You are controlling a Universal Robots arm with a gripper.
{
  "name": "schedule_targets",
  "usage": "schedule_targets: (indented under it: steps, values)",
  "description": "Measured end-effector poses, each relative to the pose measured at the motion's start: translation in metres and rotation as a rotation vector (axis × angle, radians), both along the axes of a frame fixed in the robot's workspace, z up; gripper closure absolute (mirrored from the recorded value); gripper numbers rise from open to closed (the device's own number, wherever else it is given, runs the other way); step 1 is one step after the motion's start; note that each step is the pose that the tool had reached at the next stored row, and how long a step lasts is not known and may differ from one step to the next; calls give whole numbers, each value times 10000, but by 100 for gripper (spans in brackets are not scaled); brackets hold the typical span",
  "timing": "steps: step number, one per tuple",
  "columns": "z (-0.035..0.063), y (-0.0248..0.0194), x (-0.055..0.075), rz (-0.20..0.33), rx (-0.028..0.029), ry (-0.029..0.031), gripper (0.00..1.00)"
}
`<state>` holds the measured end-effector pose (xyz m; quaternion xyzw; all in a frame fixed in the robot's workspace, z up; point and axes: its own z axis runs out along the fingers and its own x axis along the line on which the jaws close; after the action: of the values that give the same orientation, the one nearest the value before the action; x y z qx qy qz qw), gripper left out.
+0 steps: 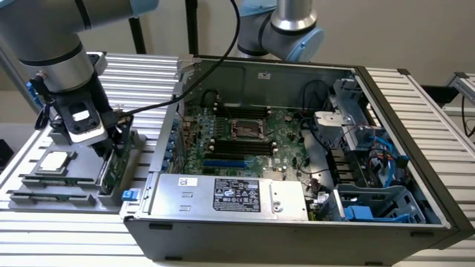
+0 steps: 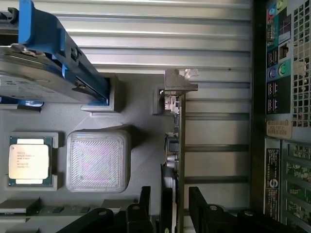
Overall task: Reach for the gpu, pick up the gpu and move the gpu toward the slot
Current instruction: 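Pick up the gpu and move the gpu toward the slot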
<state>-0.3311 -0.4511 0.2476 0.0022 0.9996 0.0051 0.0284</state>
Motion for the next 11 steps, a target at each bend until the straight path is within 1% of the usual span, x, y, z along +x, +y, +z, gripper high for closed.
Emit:
schedule_targets:
  steps: [6,11]
  values:
    - [-33,3,-10,0,-25,-28,56]
    - [-53,12,-11,-1,-26,-53,56]
